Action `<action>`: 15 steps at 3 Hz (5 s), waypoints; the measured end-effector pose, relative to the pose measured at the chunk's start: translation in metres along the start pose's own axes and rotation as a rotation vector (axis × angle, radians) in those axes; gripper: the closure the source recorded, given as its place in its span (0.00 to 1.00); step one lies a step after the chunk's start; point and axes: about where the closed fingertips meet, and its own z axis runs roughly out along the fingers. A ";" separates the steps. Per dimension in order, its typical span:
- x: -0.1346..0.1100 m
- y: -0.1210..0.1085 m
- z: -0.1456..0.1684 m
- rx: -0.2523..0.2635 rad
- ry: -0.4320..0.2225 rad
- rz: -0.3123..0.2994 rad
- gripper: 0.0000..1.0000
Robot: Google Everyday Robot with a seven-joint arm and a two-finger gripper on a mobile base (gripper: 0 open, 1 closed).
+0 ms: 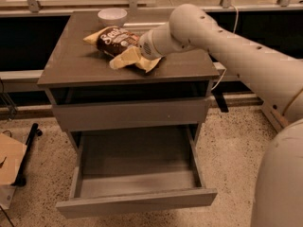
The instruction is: Place brown chip bag into middle drawer
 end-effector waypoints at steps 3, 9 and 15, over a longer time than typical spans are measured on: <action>-0.003 -0.006 -0.010 0.019 -0.036 -0.019 0.73; 0.107 0.148 -0.157 -0.279 0.164 -0.154 1.00; 0.273 0.133 -0.006 -0.225 0.285 0.119 1.00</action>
Offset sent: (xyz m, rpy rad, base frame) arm 0.0113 -0.0065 -0.0029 0.0198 -0.0274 -0.0164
